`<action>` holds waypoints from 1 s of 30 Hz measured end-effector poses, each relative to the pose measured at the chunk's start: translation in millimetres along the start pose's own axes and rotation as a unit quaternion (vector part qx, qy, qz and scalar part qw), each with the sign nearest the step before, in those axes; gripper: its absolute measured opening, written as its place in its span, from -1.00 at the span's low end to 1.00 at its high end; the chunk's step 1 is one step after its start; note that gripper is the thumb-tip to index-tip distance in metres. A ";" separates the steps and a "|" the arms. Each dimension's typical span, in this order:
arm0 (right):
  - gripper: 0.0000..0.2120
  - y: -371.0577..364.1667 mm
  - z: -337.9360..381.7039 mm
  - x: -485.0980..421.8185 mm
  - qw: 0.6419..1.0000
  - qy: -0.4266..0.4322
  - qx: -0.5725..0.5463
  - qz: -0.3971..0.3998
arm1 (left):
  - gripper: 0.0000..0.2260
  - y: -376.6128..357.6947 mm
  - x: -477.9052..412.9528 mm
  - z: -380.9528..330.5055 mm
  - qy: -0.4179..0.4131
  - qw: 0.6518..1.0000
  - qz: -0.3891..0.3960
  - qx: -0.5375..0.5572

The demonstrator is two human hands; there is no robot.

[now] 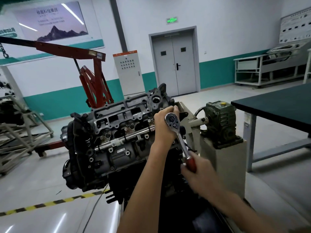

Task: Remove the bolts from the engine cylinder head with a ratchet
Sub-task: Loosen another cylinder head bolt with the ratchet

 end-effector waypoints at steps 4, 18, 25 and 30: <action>-0.83 -48.5 5.3 14.6 0.985 -0.055 -0.149 0.066 | -0.60 1.3 -1.1 -3.5 -0.016 0.999 -0.007 -0.040; -0.87 71.5 8.1 -46.0 0.955 0.103 0.276 0.022 | -0.59 4.3 4.2 -3.2 -0.029 0.998 0.028 0.055; -0.77 -36.5 6.1 17.1 0.986 -0.058 -0.142 0.070 | -0.63 -0.1 3.8 -3.1 -0.005 0.999 -0.031 0.038; -0.84 7.7 0.1 -4.7 0.998 0.007 0.031 0.059 | -0.62 4.7 1.1 -0.9 -0.024 0.995 0.084 0.042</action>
Point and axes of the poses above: each hand's wrist, its own x-axis away from the middle knuckle, its own y-axis out of the back of the hand, z = x × y, the point moved 5 cm from there along -x, towards the middle knuckle, and after that the axes turned 15 degrees about -y, right-handed, at the moved point
